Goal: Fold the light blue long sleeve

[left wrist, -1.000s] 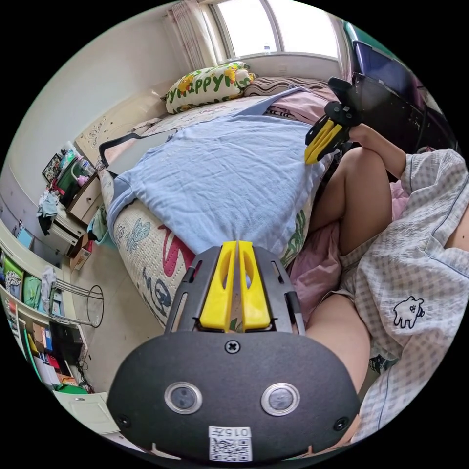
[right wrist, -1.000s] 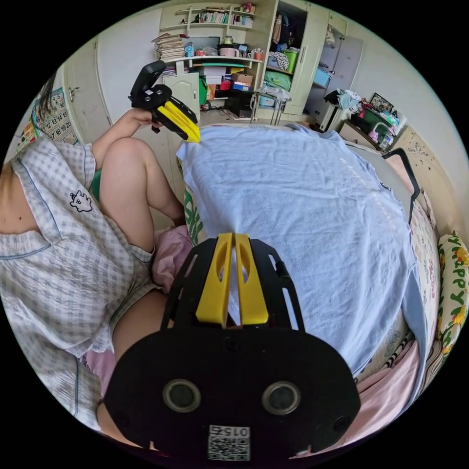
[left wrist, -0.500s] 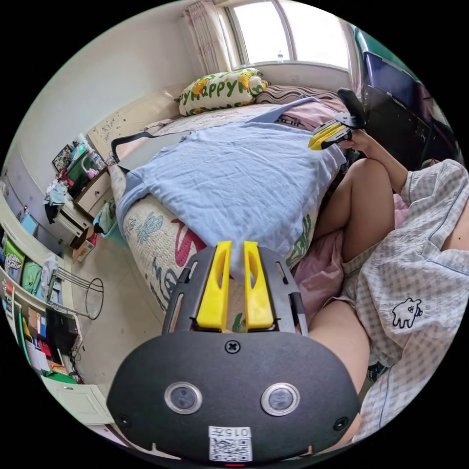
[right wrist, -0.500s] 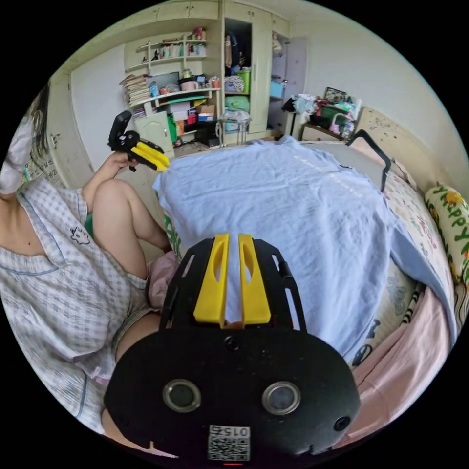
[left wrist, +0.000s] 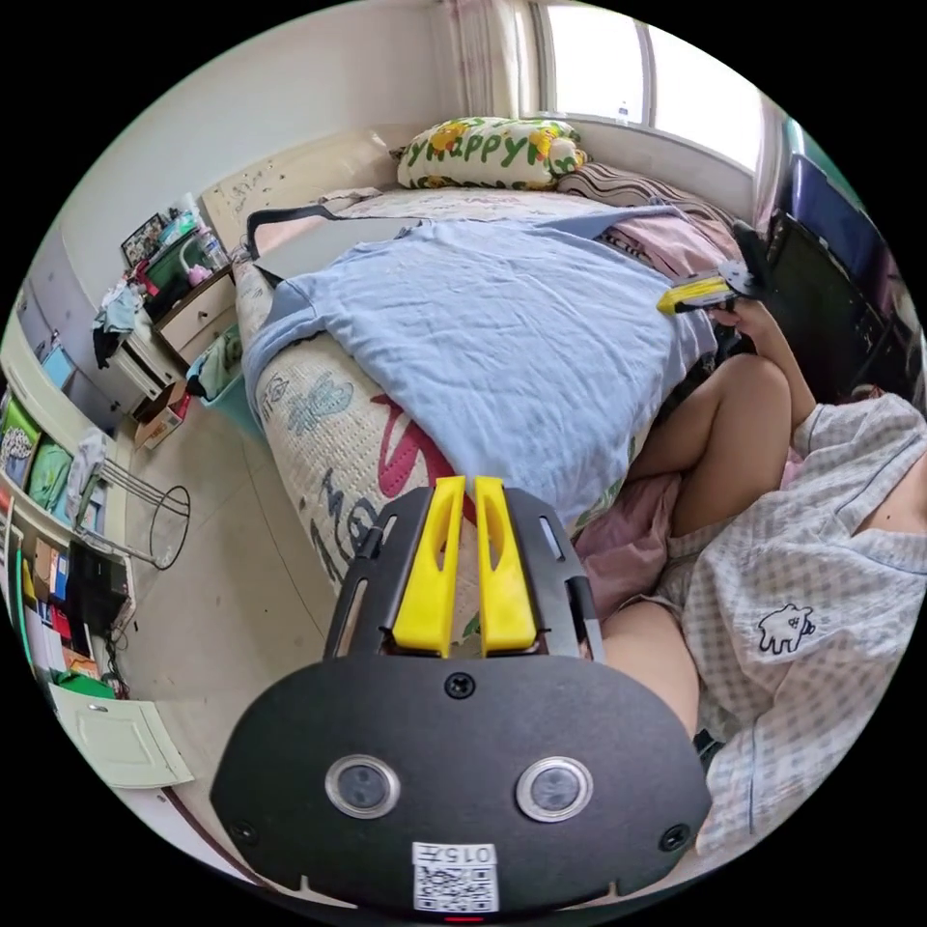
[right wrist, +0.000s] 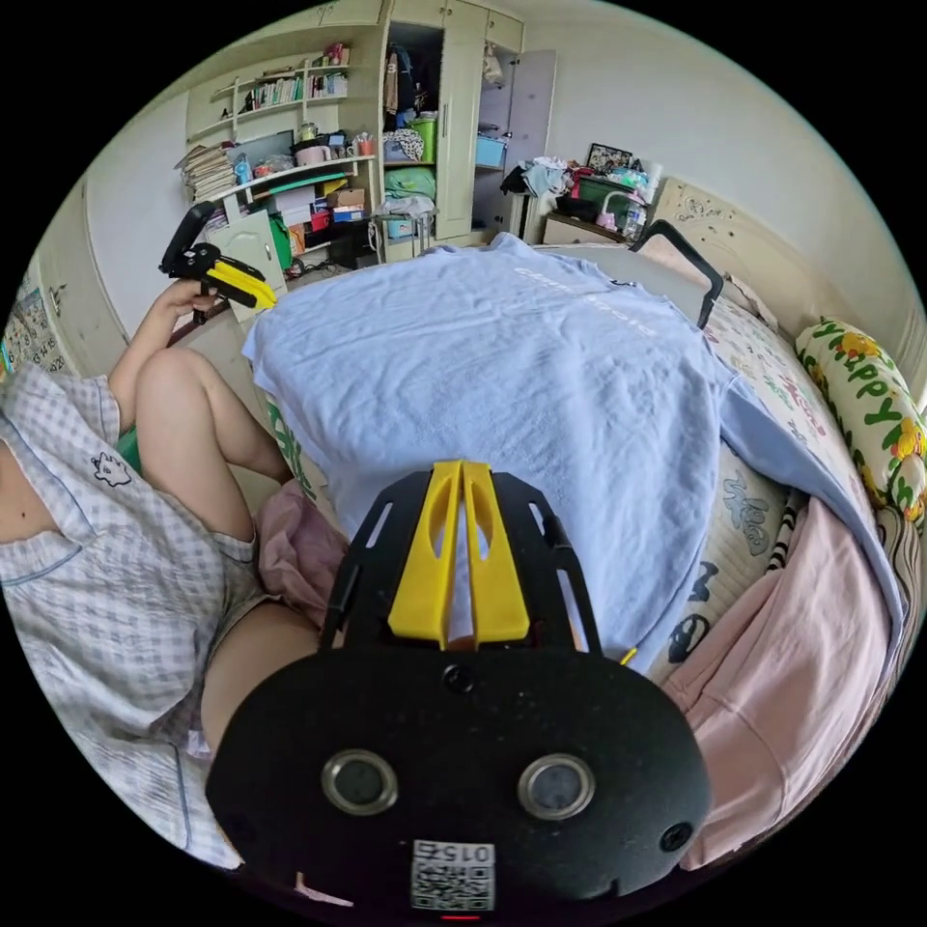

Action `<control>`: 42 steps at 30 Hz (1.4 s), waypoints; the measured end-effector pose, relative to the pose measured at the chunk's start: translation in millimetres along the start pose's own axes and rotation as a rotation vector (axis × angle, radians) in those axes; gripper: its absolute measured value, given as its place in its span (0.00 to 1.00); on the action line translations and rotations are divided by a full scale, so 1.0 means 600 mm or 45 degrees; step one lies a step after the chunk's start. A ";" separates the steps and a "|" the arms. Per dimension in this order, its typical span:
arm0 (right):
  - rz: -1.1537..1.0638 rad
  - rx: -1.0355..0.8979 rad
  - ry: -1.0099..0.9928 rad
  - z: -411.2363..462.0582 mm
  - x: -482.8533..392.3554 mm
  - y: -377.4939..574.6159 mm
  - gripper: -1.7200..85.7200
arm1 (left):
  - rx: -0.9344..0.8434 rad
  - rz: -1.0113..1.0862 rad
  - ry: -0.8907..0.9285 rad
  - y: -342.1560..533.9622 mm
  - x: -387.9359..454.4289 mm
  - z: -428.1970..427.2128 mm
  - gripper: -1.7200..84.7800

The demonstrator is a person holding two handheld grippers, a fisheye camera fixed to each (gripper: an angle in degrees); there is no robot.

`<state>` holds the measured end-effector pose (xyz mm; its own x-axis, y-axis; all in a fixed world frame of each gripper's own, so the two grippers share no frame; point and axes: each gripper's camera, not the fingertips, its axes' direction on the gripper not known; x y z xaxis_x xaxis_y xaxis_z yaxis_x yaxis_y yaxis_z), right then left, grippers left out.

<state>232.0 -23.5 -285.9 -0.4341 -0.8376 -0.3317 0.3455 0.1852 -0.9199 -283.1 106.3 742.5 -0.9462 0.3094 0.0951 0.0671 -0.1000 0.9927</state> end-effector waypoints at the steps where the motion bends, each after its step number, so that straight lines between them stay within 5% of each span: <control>1: 0.006 0.007 -0.057 -0.011 0.021 0.005 0.01 | 0.074 -0.039 -0.021 -0.006 -0.008 -0.021 0.03; 7: 0.237 0.254 -0.046 -0.141 0.188 0.112 0.03 | 0.513 0.026 -0.054 -0.108 0.005 -0.090 0.03; 16: 1.021 0.705 0.360 -0.417 0.485 0.395 0.04 | 0.526 0.516 0.196 -0.555 0.217 0.070 0.07; 26: 1.401 0.673 0.168 -0.431 0.770 0.462 0.15 | 0.428 0.569 0.509 -0.961 0.508 0.310 0.09; 31: 1.404 0.634 0.247 -0.415 0.808 0.468 0.14 | 0.471 0.679 0.405 -1.053 0.603 0.325 0.10; 36: 1.241 0.656 0.262 -0.399 0.790 0.448 0.05 | 0.223 0.840 0.324 -1.089 0.693 0.394 0.06; 42: 1.060 0.773 0.489 -0.427 0.723 0.364 0.02 | 0.391 0.799 0.285 -1.047 0.680 0.363 0.02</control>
<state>-94.3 -214.9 -684.3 -0.0686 -0.3327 -0.9405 0.9564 0.2465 -0.1569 -642.2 501.3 173.8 -0.7405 0.0767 0.6677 0.6721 0.0848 0.7356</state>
